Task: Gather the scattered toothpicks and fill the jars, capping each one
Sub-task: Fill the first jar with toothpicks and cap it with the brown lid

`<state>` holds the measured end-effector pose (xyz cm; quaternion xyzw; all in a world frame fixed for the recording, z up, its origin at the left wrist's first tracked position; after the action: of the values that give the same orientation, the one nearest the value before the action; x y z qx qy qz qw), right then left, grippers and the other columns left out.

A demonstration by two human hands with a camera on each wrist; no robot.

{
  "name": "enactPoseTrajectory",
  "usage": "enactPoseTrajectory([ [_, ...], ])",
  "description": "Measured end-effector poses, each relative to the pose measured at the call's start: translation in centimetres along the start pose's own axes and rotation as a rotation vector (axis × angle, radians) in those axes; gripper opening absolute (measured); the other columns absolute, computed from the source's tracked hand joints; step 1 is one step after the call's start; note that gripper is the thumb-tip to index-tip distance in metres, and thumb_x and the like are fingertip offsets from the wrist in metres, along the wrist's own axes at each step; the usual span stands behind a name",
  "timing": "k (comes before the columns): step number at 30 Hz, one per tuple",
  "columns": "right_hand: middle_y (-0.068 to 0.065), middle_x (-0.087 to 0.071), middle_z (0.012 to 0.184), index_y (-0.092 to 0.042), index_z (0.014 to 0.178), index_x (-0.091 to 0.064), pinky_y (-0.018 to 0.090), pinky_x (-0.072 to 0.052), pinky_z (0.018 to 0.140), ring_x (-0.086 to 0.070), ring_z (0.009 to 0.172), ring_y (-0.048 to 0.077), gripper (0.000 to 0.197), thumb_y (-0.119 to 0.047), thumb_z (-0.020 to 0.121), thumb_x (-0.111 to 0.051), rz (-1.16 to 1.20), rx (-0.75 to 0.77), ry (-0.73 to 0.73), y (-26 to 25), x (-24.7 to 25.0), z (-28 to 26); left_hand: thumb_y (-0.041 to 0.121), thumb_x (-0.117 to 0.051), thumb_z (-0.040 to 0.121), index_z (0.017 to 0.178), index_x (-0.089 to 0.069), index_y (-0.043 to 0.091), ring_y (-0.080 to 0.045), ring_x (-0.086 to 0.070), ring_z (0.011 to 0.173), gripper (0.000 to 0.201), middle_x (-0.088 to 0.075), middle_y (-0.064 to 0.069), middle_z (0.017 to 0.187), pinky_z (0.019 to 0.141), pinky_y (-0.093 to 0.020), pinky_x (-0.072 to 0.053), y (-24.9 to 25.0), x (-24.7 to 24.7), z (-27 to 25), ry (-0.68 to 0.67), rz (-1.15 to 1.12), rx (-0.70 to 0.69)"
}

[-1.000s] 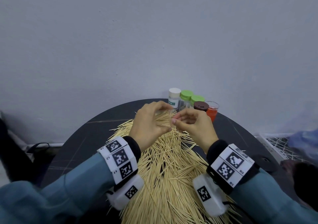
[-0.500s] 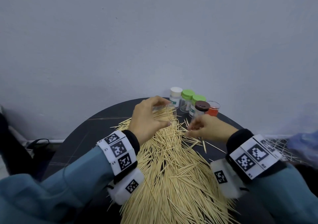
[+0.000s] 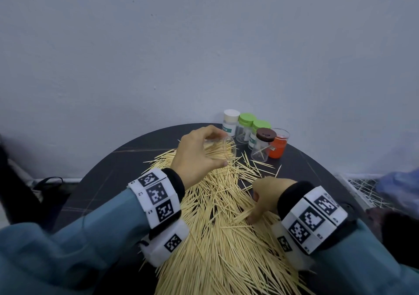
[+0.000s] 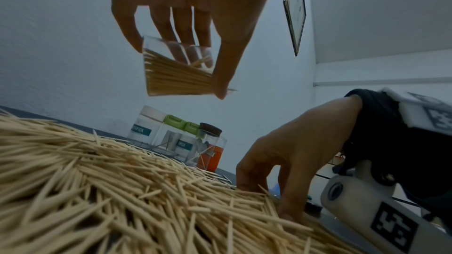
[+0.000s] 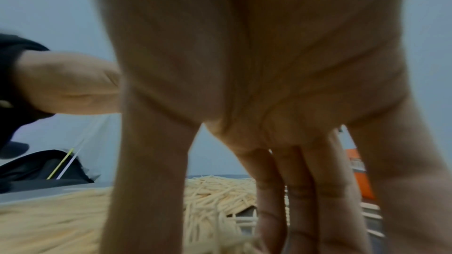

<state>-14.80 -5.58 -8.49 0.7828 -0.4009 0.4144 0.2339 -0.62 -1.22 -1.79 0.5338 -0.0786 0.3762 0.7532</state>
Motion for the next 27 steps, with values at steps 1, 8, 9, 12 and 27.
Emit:
enactPoseTrajectory([
  [1, 0.004, -0.055, 0.116, -0.01, 0.124, -0.048, 0.028, -0.041, 0.077, -0.049, 0.094, 0.016, 0.057, -0.038, 0.079, -0.069, 0.007, 0.002, 0.014, 0.0, 0.1, -0.1, 0.016, -0.087, 0.06, 0.105, -0.064, 0.025, 0.0, -0.057, 0.099, 0.052, -0.065, 0.013, 0.104, 0.08, -0.001, -0.035, 0.0, 0.0, 0.0, 0.0, 0.003, 0.0],
  [8, 0.007, -0.049, 0.131, -0.009, 0.128, -0.044, 0.028, -0.041, 0.084, -0.05, 0.114, 0.021, 0.05, -0.033, 0.087, -0.061, 0.052, 0.013, 0.063, 0.0, 0.6, 0.2, 0.016, -0.087, 0.06, 0.106, -0.064, 0.025, 0.0, -0.057, 0.1, 0.052, -0.065, 0.012, 0.105, 0.08, -0.003, -0.036, -0.1, -0.1, 0.0, -0.002, 0.0, 0.004],
  [9, 0.007, -0.048, 0.132, -0.009, 0.13, -0.042, 0.028, -0.041, 0.087, -0.049, 0.118, 0.022, 0.049, -0.031, 0.09, -0.059, 0.053, 0.016, 0.064, -0.1, 0.7, 0.1, 0.016, -0.087, 0.06, 0.106, -0.064, 0.025, 0.0, -0.057, 0.1, 0.052, -0.065, 0.012, 0.105, 0.08, -0.003, -0.036, 0.0, 0.0, 0.0, 0.0, 0.002, 0.003],
  [12, 0.007, -0.047, 0.134, -0.008, 0.132, -0.041, 0.027, -0.039, 0.091, -0.047, 0.121, 0.021, 0.043, -0.028, 0.095, -0.05, 0.094, 0.02, 0.069, 0.1, 1.0, 0.1, 0.016, -0.087, 0.06, 0.106, -0.064, 0.024, 0.0, -0.058, 0.1, 0.052, -0.066, 0.012, 0.105, 0.081, -0.003, -0.036, -0.1, 0.0, 0.0, 0.002, 0.004, 0.0],
  [27, -0.008, -0.054, 0.071, -0.019, 0.079, -0.041, 0.015, -0.038, 0.051, -0.048, 0.057, 0.003, 0.019, -0.014, 0.096, -0.045, 0.411, 0.011, 0.008, 1.5, 1.0, 0.8, 0.017, -0.086, 0.06, 0.108, -0.064, 0.022, 0.009, -0.055, 0.093, 0.053, -0.065, 0.014, 0.103, 0.076, 0.008, -0.031, 0.0, -0.1, -0.1, -0.016, -0.001, -0.003],
])
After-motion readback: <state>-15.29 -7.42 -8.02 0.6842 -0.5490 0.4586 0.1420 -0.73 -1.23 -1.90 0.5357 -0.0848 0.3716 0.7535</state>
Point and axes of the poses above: each hand's wrist, its own z-axis towards the middle knuckle, its own x-axis out of the back of the hand, y = z × x, the point moved 8 cm from there along z, towards the middle knuckle
